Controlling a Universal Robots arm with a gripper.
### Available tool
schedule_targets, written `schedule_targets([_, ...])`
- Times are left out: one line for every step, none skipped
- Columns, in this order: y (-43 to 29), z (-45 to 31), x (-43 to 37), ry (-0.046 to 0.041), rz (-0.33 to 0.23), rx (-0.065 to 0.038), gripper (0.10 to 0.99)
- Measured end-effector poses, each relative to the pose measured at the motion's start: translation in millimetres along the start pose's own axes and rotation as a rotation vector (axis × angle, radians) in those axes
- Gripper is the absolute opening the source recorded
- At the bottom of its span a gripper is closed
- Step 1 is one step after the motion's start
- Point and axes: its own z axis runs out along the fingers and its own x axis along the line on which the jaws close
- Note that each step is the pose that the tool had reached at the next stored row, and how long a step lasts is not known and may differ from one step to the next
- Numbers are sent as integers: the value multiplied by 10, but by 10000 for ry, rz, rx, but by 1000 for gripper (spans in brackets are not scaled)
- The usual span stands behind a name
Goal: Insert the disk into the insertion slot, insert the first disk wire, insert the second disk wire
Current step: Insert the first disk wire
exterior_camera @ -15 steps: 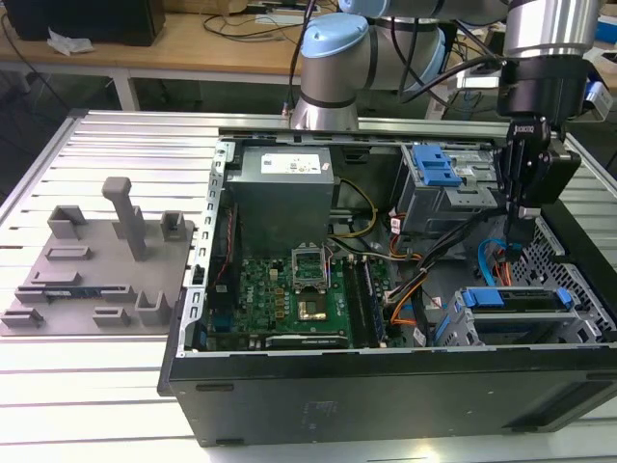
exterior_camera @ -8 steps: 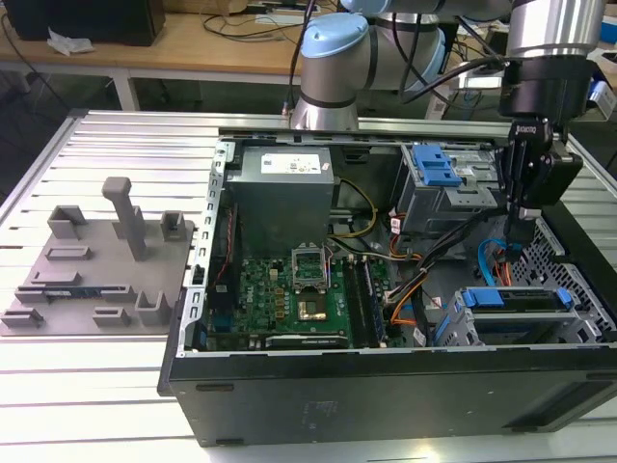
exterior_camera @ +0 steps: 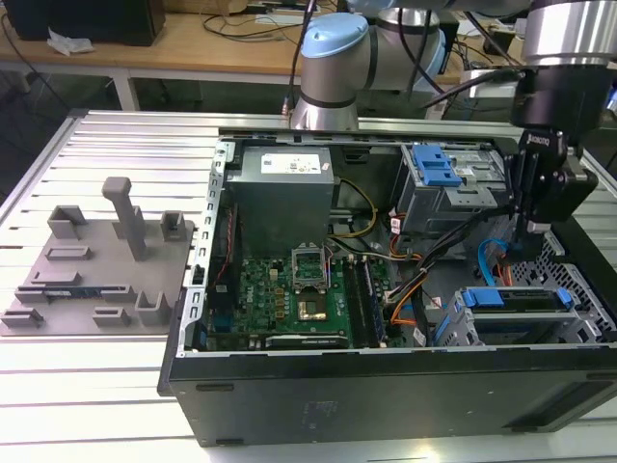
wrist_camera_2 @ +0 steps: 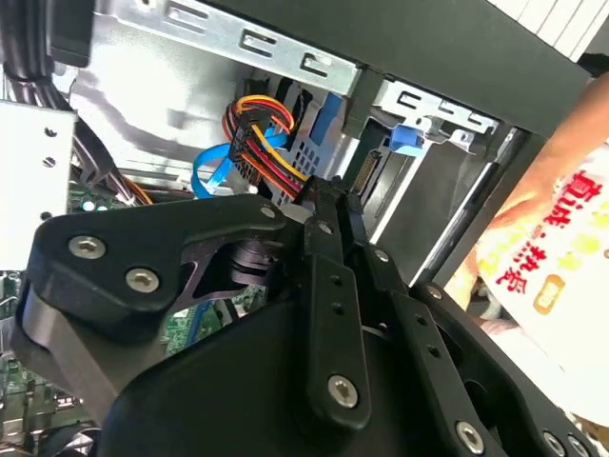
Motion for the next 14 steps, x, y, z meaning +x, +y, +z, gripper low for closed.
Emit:
schedule_targets([-5, 19, 39, -180, 3, -27, 169])
schedule_targets([-8, 27, 55, -251, 5, -38, 169])
schedule_targets([-11, 38, 82, -357, 7, -54, 169])
schedule_targets([-17, 57, 125, -547, 11, -82, 169])
schedule_targets([-23, 75, 166, -830, 16, -124, 169])
schedule_targets([-27, 86, 194, -1009, 20, -151, 169])
schedule_targets([-30, 91, 213, -1106, 21, -165, 169])
schedule_targets([-35, 96, 246, -1233, 24, -184, 169])
schedule_targets([-40, 107, 286, -1337, 26, -200, 169])
schedule_targets([-47, 125, 331, -1378, 27, -205, 169])
schedule_targets([-50, 135, 363, -1401, 28, -209, 169])
schedule_targets([-51, 140, 381, -1419, 29, -212, 169])
schedule_targets([-46, 137, 392, -1455, 29, -217, 169])
schedule_targets([-40, 137, 398, -1520, 29, -226, 169])
